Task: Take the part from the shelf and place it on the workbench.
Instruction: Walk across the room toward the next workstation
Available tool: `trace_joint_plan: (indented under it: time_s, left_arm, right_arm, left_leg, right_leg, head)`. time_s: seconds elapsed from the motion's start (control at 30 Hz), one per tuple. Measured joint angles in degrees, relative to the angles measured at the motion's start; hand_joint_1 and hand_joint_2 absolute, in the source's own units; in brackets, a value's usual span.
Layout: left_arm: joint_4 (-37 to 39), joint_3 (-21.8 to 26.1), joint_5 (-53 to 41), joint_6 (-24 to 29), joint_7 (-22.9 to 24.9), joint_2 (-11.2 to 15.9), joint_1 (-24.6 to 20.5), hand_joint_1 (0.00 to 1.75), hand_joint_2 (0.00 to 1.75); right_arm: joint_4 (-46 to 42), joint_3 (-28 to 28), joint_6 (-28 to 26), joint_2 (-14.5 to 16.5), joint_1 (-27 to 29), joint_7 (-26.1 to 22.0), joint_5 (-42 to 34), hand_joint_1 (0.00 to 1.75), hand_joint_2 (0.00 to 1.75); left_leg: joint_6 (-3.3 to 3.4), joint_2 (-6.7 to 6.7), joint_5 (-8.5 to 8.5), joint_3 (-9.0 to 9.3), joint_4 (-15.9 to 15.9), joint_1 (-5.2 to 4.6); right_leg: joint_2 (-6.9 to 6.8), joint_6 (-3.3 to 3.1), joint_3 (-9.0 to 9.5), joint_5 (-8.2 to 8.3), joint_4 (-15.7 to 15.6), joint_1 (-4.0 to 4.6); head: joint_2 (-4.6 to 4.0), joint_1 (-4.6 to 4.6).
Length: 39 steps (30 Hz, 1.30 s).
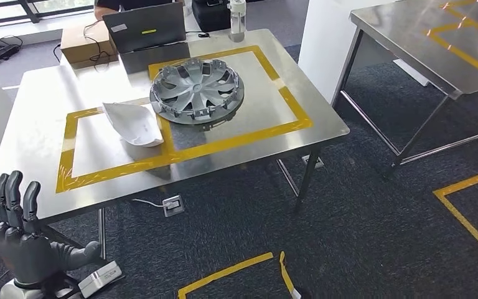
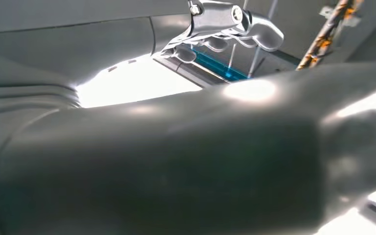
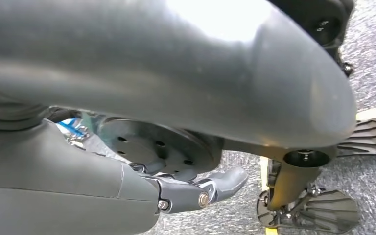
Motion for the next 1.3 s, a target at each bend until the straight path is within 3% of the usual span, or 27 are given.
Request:
trace_joint_plan:
  time_s: [0.07,0.1,0.13,0.17,0.2,0.23,0.3,0.33,0.37,0.43,0.47,0.5,0.6,0.63,0.67,0.73,0.77,0.8,0.87,0.9,0.97,1.03,1.13,1.17,1.2,1.23,1.3]
  left_arm:
    - [-0.3,0.31,-1.0,0.0,0.79,-0.83,0.67,0.0,0.0]
    - [-0.36,0.49,-1.22,0.0,1.31,-1.09,0.95,0.0,0.0]
    - [-0.38,0.66,-1.45,0.0,1.79,-1.26,1.23,0.0,0.0]
    - [-0.39,0.87,-1.74,0.0,2.14,-1.46,1.52,0.0,0.0]
    - [-0.44,1.1,-2.2,0.0,2.41,-1.67,1.8,0.0,0.0]
    - [-0.56,1.44,-2.89,0.0,2.56,-1.99,2.02,0.0,0.0]
    - [-0.68,2.44,-4.58,0.0,3.34,-2.89,2.34,0.0,0.0]
    - [-0.45,3.1,-5.27,0.0,4.18,-3.43,2.51,0.0,0.0]
    - [0.06,3.81,-5.74,0.0,5.07,-3.95,2.69,0.0,0.0]
    - [1.78,5.4,-6.69,-0.01,6.85,-5.03,3.01,0.0,0.0]
    - [2.93,6.33,-7.21,-0.02,7.59,-5.63,3.08,0.0,0.0]
    - [4.27,7.31,-7.57,-0.03,8.37,-6.28,3.14,0.0,0.0]
    - [9.85,10.56,-5.86,-0.04,9.61,-7.95,3.47,0.0,0.0]
    - [12.32,11.74,-4.4,-0.04,9.98,-8.29,3.54,0.0,0.0]
    - [15.02,12.86,-2.77,-0.04,10.42,-8.51,3.51,0.0,0.0]
    - [20.89,14.66,0.71,-0.05,11.42,-8.7,3.09,0.0,0.0]
    - [24.39,15.48,2.02,-0.06,11.86,-8.69,2.5,0.0,0.0]
    - [28.41,16.44,2.81,-0.07,12.58,-8.61,1.75,0.0,0.0]
    - [38.17,18.92,2.19,-0.12,15.49,-8.2,-0.07,0.0,0.0]
    - [43.09,20.2,1.1,-0.25,17.59,-7.91,-0.86,0.0,0.0]
    - [53.61,22.78,-0.23,-1.41,22.12,-7.19,-1.98,0.0,0.0]
    - [62.74,25.4,1.25,-5.72,26.93,-6.58,-2.05,0.0,0.0]
    - [70.88,28.91,3.91,-11.2,31.18,-6.14,-0.58,0.0,0.0]
    - [72.81,29.74,4.15,-11.63,31.51,-6.05,-0.28,0.0,0.0]
    - [74.37,30.39,4.19,-11.87,31.73,-5.92,-0.18,0.0,0.0]
    - [75.63,30.91,4.21,-12.04,31.97,-5.82,-0.21,0.0,0.0]
    - [77.53,31.7,4.23,-12.34,32.56,-5.66,-0.35,0.0,0.0]
  right_arm:
    - [0.0,0.0,-0.04,0.03,-0.04,-0.02,-0.04,0.0,0.0]
    - [0.0,0.0,-0.04,0.03,-0.03,-0.03,-0.04,0.0,0.0]
    - [0.0,0.0,-0.04,0.03,-0.01,-0.03,-0.04,0.0,0.0]
    - [0.0,0.0,-0.04,0.03,0.0,-0.03,-0.04,0.0,0.0]
    - [0.0,0.0,-0.04,0.03,0.0,-0.03,-0.03,0.0,0.0]
    - [0.0,0.0,-0.04,0.03,-0.02,-0.02,-0.03,0.0,0.0]
    - [0.0,0.0,-0.12,0.02,-0.07,0.0,-0.04,0.0,0.0]
    - [0.0,0.0,-0.22,0.02,-0.11,0.02,-0.06,0.0,0.0]
    - [0.0,0.0,-0.36,0.02,-0.12,0.03,-0.1,0.0,0.0]
    - [0.01,0.0,-0.55,0.04,-0.04,-0.03,-0.31,0.0,0.0]
    - [0.01,0.0,-0.6,0.04,0.03,-0.29,-0.44,0.0,0.0]
    - [0.02,0.0,-0.61,0.05,0.09,-0.62,-0.58,0.0,0.0]
    - [0.02,0.0,-0.72,0.07,0.12,-1.54,-1.07,0.0,0.0]
    - [0.02,0.0,-0.75,0.07,0.15,-1.78,-1.22,0.0,0.0]
    - [0.02,0.0,-0.78,0.07,0.19,-1.99,-1.32,0.0,0.0]
    - [0.02,0.0,-0.83,0.05,0.28,-2.14,-1.41,0.0,0.0]
    - [0.02,0.0,-0.84,0.05,0.32,-2.02,-1.4,0.0,0.0]
    - [0.02,0.0,-0.85,0.05,0.31,-1.74,-1.36,0.0,0.0]
    - [0.01,0.0,-0.77,0.05,0.21,-0.42,-1.2,0.0,0.0]
    - [0.01,0.0,-0.69,0.05,0.17,0.13,-1.1,0.0,0.0]
    - [0.02,0.01,-0.34,0.05,0.26,0.5,-0.75,0.0,0.0]
    - [0.02,0.07,0.19,0.03,0.26,0.39,-0.26,0.0,0.0]
    - [0.02,0.32,0.66,-0.08,0.24,0.4,0.14,0.0,0.0]
    - [0.02,0.42,0.7,-0.1,0.29,0.42,0.18,0.0,0.0]
    - [0.02,0.49,0.7,-0.13,0.31,0.47,0.2,0.0,0.0]
    - [0.02,0.55,0.7,-0.15,0.3,0.51,0.23,0.0,0.0]
    - [0.02,0.6,0.7,-0.17,0.17,0.57,0.28,0.0,0.0]
  left_leg:
    - [-0.62,-0.09,-6.11,-1.36,5.98,0.27]
    - [-0.87,-0.08,-8.31,-1.82,9.56,0.39]
    - [-1.05,-0.08,-9.13,-1.78,12.23,0.47]
    - [-1.13,-0.08,-8.68,-1.03,13.39,0.53]
    - [-1.12,-0.08,-7.44,0.61,12.64,0.59]
    - [-1.04,-0.1,-6.14,3.26,9.88,0.63]
    - [-0.51,-0.29,-6.08,9.46,1.78,0.52]
    - [-0.12,-0.41,-6.64,11.52,-1.38,0.36]
    - [0.33,-0.51,-7.19,12.46,-3.11,0.12]
    - [1.36,-0.44,-6.44,12.03,-3.72,-0.11]
    - [1.9,-0.31,-5.84,11.53,-3.78,-0.11]
    - [2.43,-0.18,-5.15,10.87,-3.92,-0.04]
    - [3.25,0.14,-3.01,8.33,-3.94,-0.16]
    - [3.29,0.23,-2.28,7.39,-3.86,-0.25]
    - [3.29,0.31,-1.55,6.41,-3.74,-0.33]
    - [3.15,0.37,-0.39,4.65,-3.4,-0.37]
    - [3.02,0.35,0.09,3.84,-3.15,-0.36]
    - [2.86,0.33,0.5,3.16,-2.87,-0.35]
    - [2.28,0.33,1.3,2.12,-2.34,-0.42]
    - [1.93,0.4,1.72,1.93,-2.27,-0.44]
    - [1.18,0.51,2.56,1.87,-2.54,-0.37]
    - [0.42,0.23,1.02,1.28,-1.56,-0.19]
    - [-0.58,-0.12,-7.23,-0.9,6.88,0.25]
    - [-0.85,-0.13,-8.94,-1.39,10.21,0.4]
    - [-1.07,-0.13,-9.26,-1.29,12.45,0.57]
    - [-1.25,-0.12,-8.29,-0.31,12.81,0.76]
    - [-1.59,-0.15,-5.67,4.72,7.94,1.32]
  right_leg:
    - [-0.1,-0.33,-1.52,1.38,-0.03,-0.05]
    - [-0.16,-0.3,-2.36,2.05,0.01,-0.03]
    - [-0.21,-0.22,-3.18,2.7,0.06,-0.01]
    - [-0.26,-0.1,-4.04,3.34,0.11,-0.01]
    - [-0.3,0.05,-4.86,3.95,0.16,-0.01]
    - [-0.31,0.24,-5.51,4.53,0.24,-0.02]
    - [-0.28,0.84,-6.34,5.63,0.35,0.01]
    - [-0.24,1.2,-6.42,6.13,0.33,-0.01]
    - [-0.21,1.61,-6.43,6.65,0.19,-0.1]
    - [-0.1,2.43,-6.5,7.45,-0.09,-0.34]
    - [-0.03,2.77,-6.85,6.88,0.24,-0.45]
    - [0.04,3.02,-7.44,5.2,1.37,-0.48]
    - [0.14,3.33,-9.9,-3.3,10.46,-0.37]
    - [0.15,3.37,-10.19,-4.57,13.61,-0.31]
    - [0.15,3.36,-9.82,-4.34,15.46,-0.25]
    - [0.15,3.28,-7.44,-1.51,14.92,-0.15]
    - [0.14,3.22,-5.21,-0.11,12.47,-0.12]
    - [0.14,3.11,-2.77,0.11,9.16,-0.1]
    - [0.23,2.57,1.87,-1.19,2.06,0.2]
    - [0.28,2.2,2.83,-2.06,0.09,0.36]
    - [0.29,1.3,2.75,-1.77,-0.87,0.48]
    - [0.19,0.38,1.9,-0.53,-1.19,0.27]
    - [0.13,-0.22,-0.11,1.36,-1.25,0.12]
    - [0.03,-0.13,-0.9,1.95,-1.17,0.13]
    - [-0.15,0.03,-1.75,2.53,-1.05,0.11]
    - [-0.37,0.24,-2.58,3.07,-0.93,0.05]
    - [-0.68,0.8,-3.99,4.1,-0.58,-0.11]
  head:
    - [0.0,-0.15]
    - [0.0,-0.16]
    - [-0.01,-0.15]
    - [-0.01,-0.16]
    - [-0.01,-0.15]
    - [-0.01,-0.15]
    - [-0.01,-0.08]
    - [-0.01,-0.07]
    - [-0.01,-0.14]
    - [0.0,-0.35]
    - [0.0,-0.42]
    - [0.0,-0.36]
    - [-0.01,-0.17]
    - [-0.01,-0.16]
    - [-0.01,-0.17]
    - [0.0,-0.17]
    - [0.0,-0.17]
    - [-0.01,-0.16]
    - [-0.01,-0.17]
    - [-0.01,-0.15]
    - [0.0,-0.14]
    - [0.0,-0.19]
    - [0.0,-0.38]
    - [0.0,-0.39]
    - [0.0,-0.39]
    - [0.0,-0.39]
    - [0.0,-0.39]
